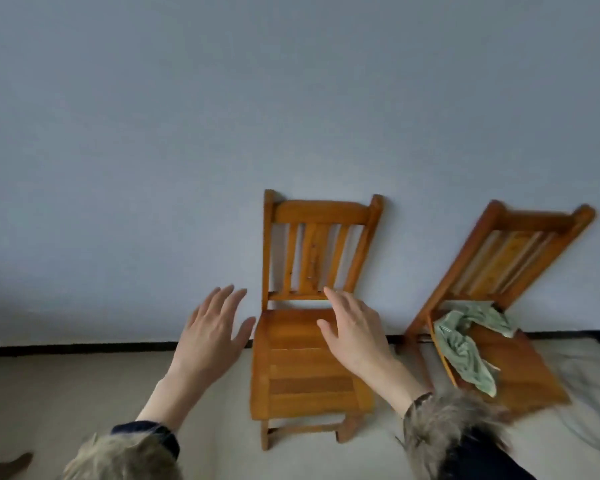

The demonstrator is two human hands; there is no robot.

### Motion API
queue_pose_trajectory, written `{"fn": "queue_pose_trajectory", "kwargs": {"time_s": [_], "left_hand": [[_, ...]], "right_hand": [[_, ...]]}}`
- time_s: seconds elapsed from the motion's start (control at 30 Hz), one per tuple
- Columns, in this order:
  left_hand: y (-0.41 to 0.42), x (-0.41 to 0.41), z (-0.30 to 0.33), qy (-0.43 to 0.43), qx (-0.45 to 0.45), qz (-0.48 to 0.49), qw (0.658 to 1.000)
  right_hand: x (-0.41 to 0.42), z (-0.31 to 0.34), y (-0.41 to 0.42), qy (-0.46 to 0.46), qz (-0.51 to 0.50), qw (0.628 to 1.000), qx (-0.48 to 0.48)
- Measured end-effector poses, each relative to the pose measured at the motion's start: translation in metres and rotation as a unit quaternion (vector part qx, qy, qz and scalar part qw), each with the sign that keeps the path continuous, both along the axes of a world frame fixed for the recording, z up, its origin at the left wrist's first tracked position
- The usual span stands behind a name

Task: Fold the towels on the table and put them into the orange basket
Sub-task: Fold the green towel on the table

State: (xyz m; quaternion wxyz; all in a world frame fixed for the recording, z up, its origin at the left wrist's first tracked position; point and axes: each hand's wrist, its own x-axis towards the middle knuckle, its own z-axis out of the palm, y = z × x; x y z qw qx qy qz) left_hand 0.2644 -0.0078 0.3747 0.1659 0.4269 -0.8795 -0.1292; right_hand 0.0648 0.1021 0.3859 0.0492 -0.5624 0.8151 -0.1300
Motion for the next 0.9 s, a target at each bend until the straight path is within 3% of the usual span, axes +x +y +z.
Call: {"fn": "queue_pose_trajectory", "kwargs": {"time_s": [0.17,0.5,0.9], "left_hand": [[0.014,-0.137,-0.003,-0.016,0.005,-0.163,0.986],[0.060,-0.388,-0.043,-0.077,0.050,-0.341,0.935],[0.098,-0.595,-0.102,-0.163,0.169,-0.408,0.882]], "right_hand": [[-0.100,-0.001,0.070,-0.003,-0.147,0.989,-0.003],[-0.278,-0.028,0.154,-0.038,-0.347,0.937,0.025],[-0.451,-0.071,0.191,-0.080,-0.379,0.915,0.112]]}}
